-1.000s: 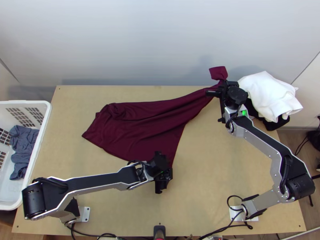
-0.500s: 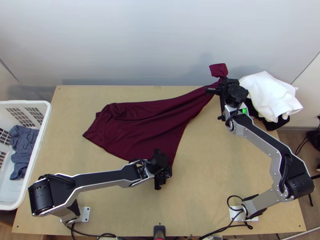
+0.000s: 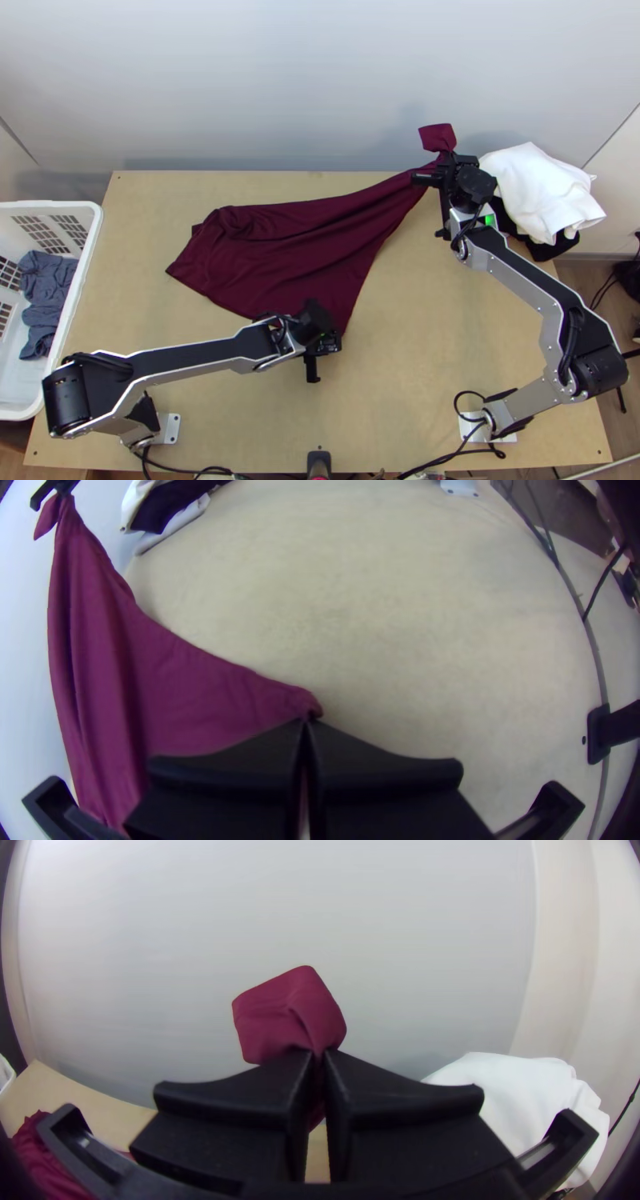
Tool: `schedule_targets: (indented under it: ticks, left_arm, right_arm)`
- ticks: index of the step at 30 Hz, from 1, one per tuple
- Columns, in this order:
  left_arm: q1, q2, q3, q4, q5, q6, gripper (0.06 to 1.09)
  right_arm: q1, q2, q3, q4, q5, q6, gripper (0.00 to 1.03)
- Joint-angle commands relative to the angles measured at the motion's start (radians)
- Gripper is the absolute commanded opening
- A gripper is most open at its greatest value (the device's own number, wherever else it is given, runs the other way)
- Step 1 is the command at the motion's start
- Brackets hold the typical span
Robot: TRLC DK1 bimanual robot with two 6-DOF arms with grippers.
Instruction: Fold the t-shirt
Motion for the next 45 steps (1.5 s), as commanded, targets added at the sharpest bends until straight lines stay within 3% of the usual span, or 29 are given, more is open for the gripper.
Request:
schedule_targets:
  ticks: [1, 7, 16, 23, 27, 30, 34, 39, 45]
  left_arm:
    - [0.103, -0.125, 0.079, -0.043, -0.004, -0.085, 0.1]
    - [0.33, -0.326, 0.205, -0.066, -0.045, -0.151, 0.1]
    - [0.623, -0.541, 0.268, -0.089, -0.053, -0.131, 0.1]
    - [0.745, -0.631, 0.277, -0.055, -0.054, -0.118, 0.1]
    - [0.864, -0.627, 0.366, -0.052, -0.041, -0.094, 0.1]
    - [0.939, -0.633, 0.39, 0.017, -0.039, -0.091, 0.1]
    - [0.966, -0.658, 0.386, 0.134, -0.044, -0.091, 0.1]
    - [0.975, -0.667, 0.377, 0.381, -0.111, -0.101, 0.1]
    - [0.956, -0.702, 0.372, 0.579, -0.117, -0.105, 0.1]
  right_arm:
    - [-0.009, -0.06, -0.001, -0.018, 0.002, -0.012, 0.03]
    - [-0.052, -0.219, -0.03, -0.093, 0.005, -0.014, 0.03]
    - [-0.075, -0.394, -0.01, -0.194, 0.007, -0.057, 0.03]
    - [0.037, -0.482, 0.048, -0.316, 0.008, -0.127, 0.03]
    - [0.093, -0.523, 0.154, -0.469, 0.011, -0.13, 0.03]
    - [0.104, -0.547, 0.223, -0.515, 0.013, -0.144, 0.03]
    - [0.103, -0.592, 0.289, -0.489, 0.048, -0.132, 0.03]
    - [0.083, -0.666, 0.289, -0.24, 0.125, -0.185, 0.03]
    - [0.075, -0.762, 0.295, -0.052, 0.125, -0.231, 0.03]
